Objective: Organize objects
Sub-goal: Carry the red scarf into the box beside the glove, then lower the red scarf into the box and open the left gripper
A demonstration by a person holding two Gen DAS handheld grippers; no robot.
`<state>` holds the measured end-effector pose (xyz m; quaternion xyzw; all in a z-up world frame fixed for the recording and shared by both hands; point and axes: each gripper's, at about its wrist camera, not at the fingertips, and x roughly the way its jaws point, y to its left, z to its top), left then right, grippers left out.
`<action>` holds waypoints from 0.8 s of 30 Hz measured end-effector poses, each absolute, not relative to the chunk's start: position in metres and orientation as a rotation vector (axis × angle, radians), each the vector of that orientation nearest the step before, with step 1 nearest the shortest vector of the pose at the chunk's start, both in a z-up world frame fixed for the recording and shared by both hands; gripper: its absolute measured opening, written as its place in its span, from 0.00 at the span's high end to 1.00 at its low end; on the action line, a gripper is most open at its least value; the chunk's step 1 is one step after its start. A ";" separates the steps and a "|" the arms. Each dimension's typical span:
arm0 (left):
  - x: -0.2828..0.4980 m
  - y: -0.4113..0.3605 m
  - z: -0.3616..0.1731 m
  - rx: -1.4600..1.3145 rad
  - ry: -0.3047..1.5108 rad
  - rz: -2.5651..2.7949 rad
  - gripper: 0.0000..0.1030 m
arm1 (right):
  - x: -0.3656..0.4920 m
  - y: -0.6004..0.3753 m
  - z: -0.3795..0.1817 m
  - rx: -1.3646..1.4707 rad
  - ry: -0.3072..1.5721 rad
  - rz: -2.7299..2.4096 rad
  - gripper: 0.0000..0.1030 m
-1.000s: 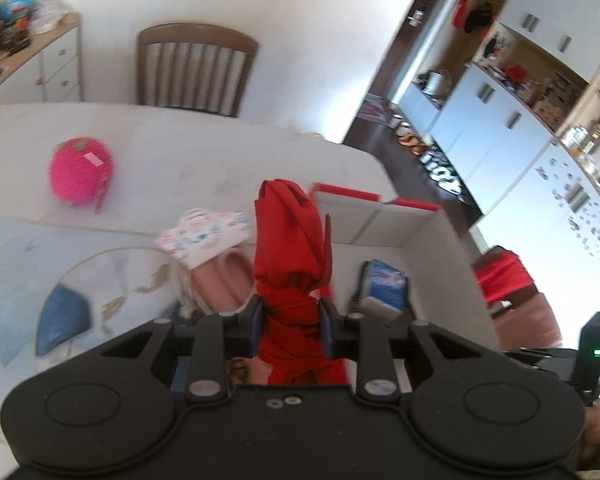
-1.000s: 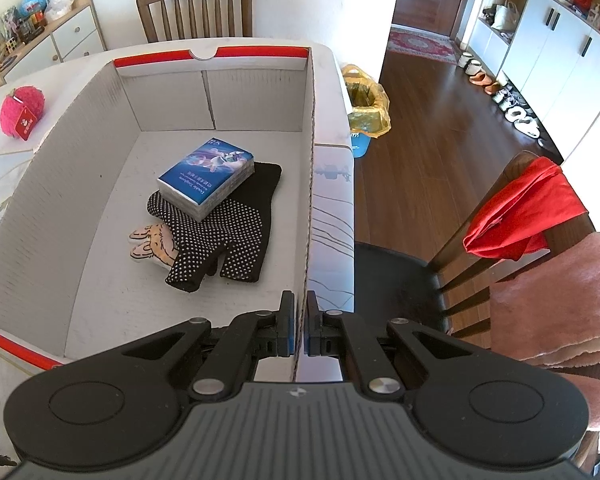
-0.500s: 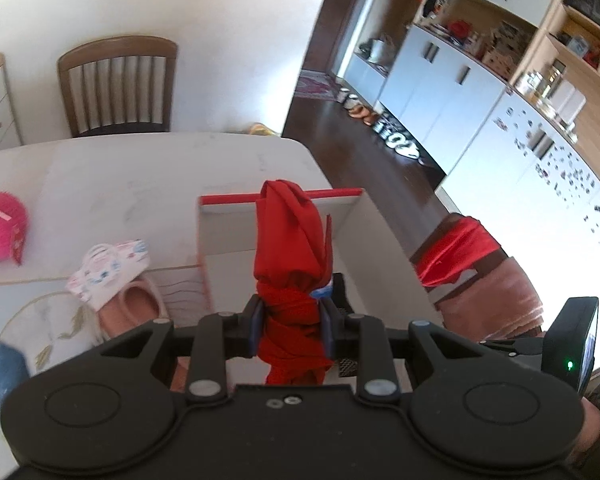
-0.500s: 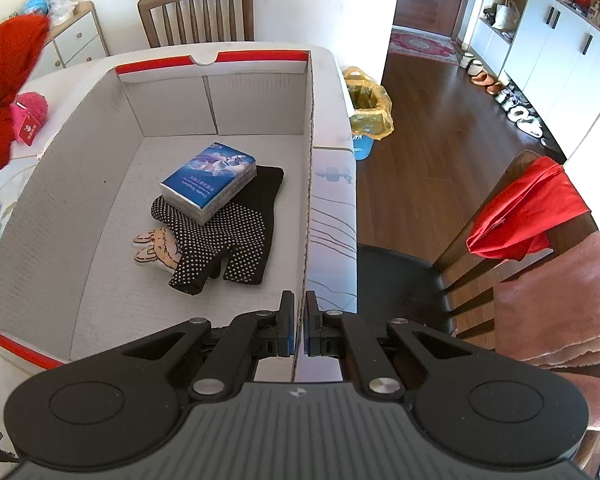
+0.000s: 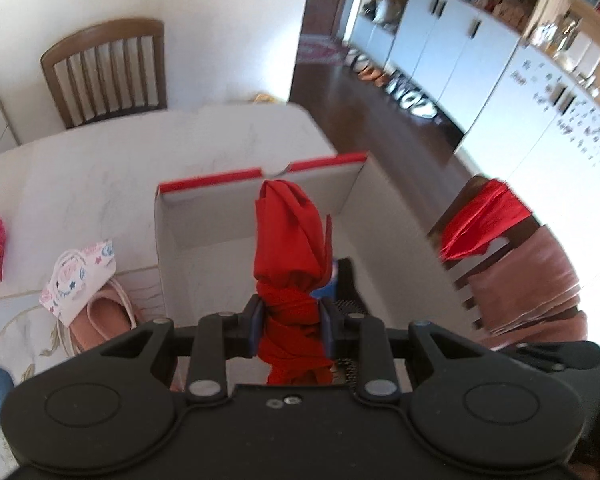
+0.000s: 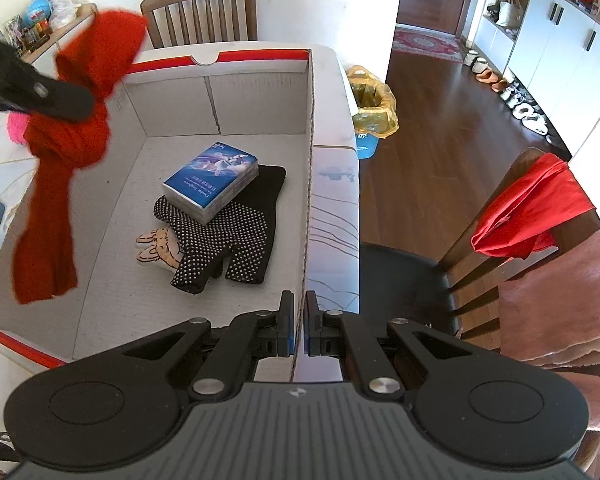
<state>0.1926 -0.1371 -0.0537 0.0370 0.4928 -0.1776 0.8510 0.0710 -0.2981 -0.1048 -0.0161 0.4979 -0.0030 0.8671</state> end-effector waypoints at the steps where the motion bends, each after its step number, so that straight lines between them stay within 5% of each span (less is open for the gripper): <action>1: 0.195 -0.139 -0.059 0.092 1.048 -0.359 0.75 | 0.071 -0.298 -0.105 -0.033 1.043 -0.005 0.96; 24: 0.220 -0.174 -0.125 0.349 1.173 -0.226 0.73 | 0.070 -0.300 -0.105 -0.022 1.049 0.007 0.95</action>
